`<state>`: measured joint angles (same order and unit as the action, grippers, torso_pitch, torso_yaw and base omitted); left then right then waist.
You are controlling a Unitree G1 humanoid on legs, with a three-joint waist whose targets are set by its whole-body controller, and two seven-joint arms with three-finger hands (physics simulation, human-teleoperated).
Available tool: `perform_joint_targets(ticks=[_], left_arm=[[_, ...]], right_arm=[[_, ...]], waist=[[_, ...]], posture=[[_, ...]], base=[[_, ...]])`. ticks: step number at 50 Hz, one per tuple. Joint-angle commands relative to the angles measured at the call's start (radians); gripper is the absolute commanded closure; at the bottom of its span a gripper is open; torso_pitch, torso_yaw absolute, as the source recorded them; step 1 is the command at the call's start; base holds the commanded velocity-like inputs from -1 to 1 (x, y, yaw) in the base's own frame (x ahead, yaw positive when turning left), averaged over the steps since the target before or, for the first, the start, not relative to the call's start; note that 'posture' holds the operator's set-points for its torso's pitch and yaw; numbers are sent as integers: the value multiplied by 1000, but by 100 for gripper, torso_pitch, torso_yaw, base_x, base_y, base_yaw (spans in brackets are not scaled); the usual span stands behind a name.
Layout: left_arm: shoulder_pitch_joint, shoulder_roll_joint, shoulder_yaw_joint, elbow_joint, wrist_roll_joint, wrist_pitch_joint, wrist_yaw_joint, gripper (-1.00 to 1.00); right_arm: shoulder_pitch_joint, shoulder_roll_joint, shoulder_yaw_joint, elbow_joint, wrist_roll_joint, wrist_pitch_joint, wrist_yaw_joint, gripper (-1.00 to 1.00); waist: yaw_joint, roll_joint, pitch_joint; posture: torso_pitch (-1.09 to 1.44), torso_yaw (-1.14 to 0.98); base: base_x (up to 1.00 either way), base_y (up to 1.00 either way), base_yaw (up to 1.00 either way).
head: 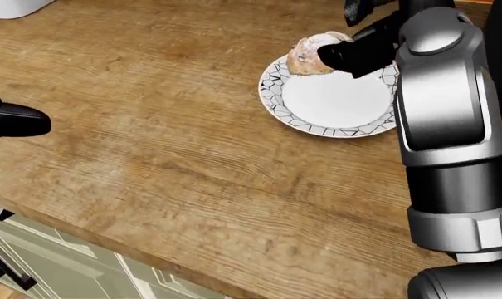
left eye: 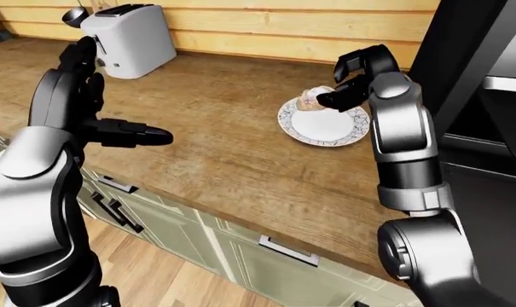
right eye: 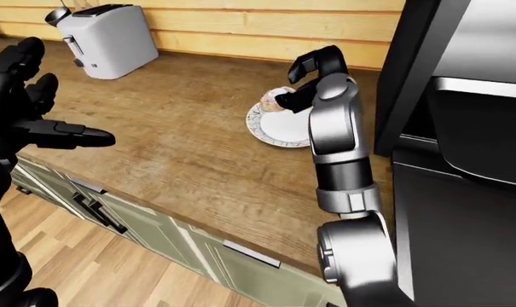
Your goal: Pick the scone from the tray and place it on the plate on the counter.
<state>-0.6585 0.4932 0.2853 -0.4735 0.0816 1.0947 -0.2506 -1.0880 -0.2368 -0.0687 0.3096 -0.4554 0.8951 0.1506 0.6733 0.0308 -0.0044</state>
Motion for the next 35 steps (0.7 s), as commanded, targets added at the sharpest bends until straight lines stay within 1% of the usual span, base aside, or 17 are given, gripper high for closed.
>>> perform_joint_targets(ticks=[1, 7, 14, 23, 24, 25, 28, 29, 30, 32, 35], left_arm=[[-26, 18, 16, -30, 10, -24, 2, -100], [-27, 17, 13, -26, 17, -25, -1, -100], [-40, 24, 12, -23, 24, -17, -11, -100], [-45, 24, 9, -18, 33, -18, -20, -100], [-44, 23, 10, -19, 34, -18, -20, -100], [-41, 25, 11, -23, 34, -16, -23, -100], [-37, 25, 14, -30, 36, -13, -25, -100], [-36, 25, 15, -31, 36, -12, -26, -100], [-35, 24, 16, -31, 37, -13, -25, -100], [-31, 22, 14, -32, 38, -15, -25, -100], [-31, 22, 16, -31, 39, -15, -25, -100]], right_arm=[[-39, -7, -4, -16, 4, -59, -38, 100], [-32, -17, 3, 5, 5, -89, -55, 100], [-32, -26, 14, 27, -28, -116, -60, 100], [-40, -28, 1, 49, -47, -132, -69, 100], [-40, -29, 1, 53, -47, -135, -72, 92], [-36, -27, 3, 52, -48, -134, -71, 73], [-32, -29, 3, 56, -50, -137, -73, 64], [-31, -28, 1, 59, -50, -140, -76, 66], [-28, -27, 2, 57, -50, -139, -76, 62], [-25, -27, 1, 59, -50, -141, -79, 35], [-21, -24, 1, 65, -50, -144, -84, 33]], waist=[[1, 0, -29], [1, 0, -30], [2, 1, -30], [3, 0, -30], [3, 0, -31], [3, 0, -31], [3, 0, -31], [3, 0, -31], [3, 0, -30], [3, 0, -31], [3, 0, -31]], posture=[[0, 59], [0, 59], [0, 59], [0, 59], [0, 59], [0, 59], [0, 59], [0, 59], [0, 59], [0, 59], [0, 59]], base=[[0, 0, 0], [0, 0, 0], [0, 0, 0], [0, 0, 0], [0, 0, 0], [0, 0, 0], [0, 0, 0], [0, 0, 0], [0, 0, 0], [0, 0, 0], [0, 0, 0]])
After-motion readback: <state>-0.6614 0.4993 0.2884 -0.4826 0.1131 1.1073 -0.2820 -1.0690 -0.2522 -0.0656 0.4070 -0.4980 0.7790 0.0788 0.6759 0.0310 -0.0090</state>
